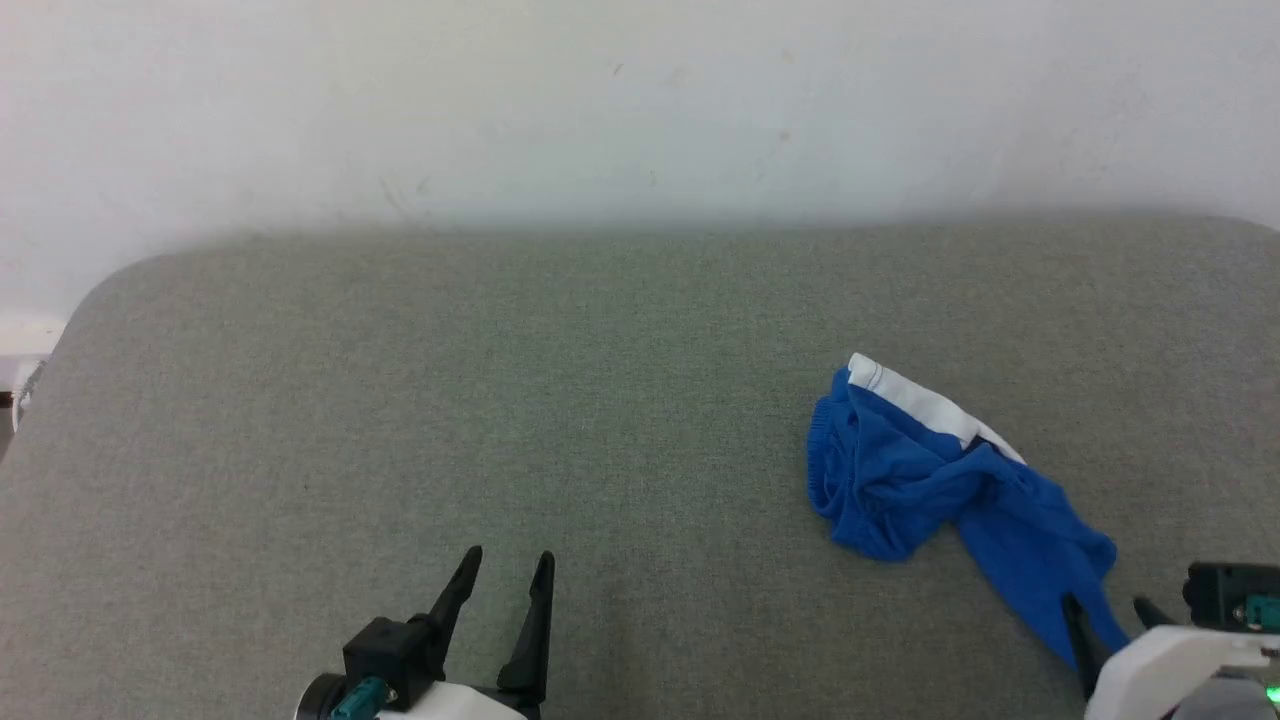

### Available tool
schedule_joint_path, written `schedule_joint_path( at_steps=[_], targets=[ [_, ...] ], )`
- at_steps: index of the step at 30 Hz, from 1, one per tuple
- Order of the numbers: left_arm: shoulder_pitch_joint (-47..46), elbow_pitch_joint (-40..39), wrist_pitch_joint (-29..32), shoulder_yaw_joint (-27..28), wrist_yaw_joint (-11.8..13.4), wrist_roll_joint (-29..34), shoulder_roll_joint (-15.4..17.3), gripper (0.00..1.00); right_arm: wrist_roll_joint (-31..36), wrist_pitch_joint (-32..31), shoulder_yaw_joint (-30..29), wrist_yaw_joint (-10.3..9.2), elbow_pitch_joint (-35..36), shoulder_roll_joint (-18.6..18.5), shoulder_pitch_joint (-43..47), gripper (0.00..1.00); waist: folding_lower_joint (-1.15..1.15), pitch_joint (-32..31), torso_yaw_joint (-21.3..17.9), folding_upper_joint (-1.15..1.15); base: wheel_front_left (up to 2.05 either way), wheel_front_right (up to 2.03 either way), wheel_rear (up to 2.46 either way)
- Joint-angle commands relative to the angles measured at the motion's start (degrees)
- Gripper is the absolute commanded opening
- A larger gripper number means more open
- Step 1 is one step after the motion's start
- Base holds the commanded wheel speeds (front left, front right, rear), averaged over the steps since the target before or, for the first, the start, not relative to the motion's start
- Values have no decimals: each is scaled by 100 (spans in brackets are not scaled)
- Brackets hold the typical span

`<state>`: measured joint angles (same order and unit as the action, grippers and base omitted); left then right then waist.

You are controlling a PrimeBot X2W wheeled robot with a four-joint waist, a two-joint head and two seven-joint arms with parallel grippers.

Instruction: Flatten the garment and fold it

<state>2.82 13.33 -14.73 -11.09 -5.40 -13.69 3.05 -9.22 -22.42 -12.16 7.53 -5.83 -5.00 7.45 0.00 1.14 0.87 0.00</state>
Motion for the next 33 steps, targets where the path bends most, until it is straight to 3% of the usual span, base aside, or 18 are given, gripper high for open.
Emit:
schedule_joint_path(
  at_steps=[1, 7, 13, 20, 25, 33],
  targets=[
    [-98, -2, -27, -19, 42, -41, -17, 100, 4, 257, 100, -4, 170, 40, -153, 100, 0, -23, -18, 0, 0, 0, 0],
    [-249, -45, -27, -248, 4, -77, -17, 100, 6, 1654, 561, -4, 574, -140, -282, 100, 0, -11, -92, 0, 0, 0, 0],
    [-862, 160, 167, -922, -76, -320, -17, 100, 325, 2666, 226, -4, 434, 55, -286, 100, 0, 147, -221, 0, 0, 0, 0],
    [-2170, 237, 1944, -2008, -84, -1118, -17, 100, 705, 2922, -69, -4, 17, 197, -402, 100, 0, 520, -460, 0, 0, 0, 0],
    [-3186, 439, 3247, -2596, 214, -1582, -17, 100, 681, 3055, -43, -4, -187, 210, -597, 100, 0, 806, -692, 0, 0, 0, 0],
    [-4188, 989, 4067, -3087, 250, -1947, -17, 100, 540, 3245, 74, -4, -556, 211, -816, 100, 0, 1099, -978, 0, 0, 0, 0]
  ],
)
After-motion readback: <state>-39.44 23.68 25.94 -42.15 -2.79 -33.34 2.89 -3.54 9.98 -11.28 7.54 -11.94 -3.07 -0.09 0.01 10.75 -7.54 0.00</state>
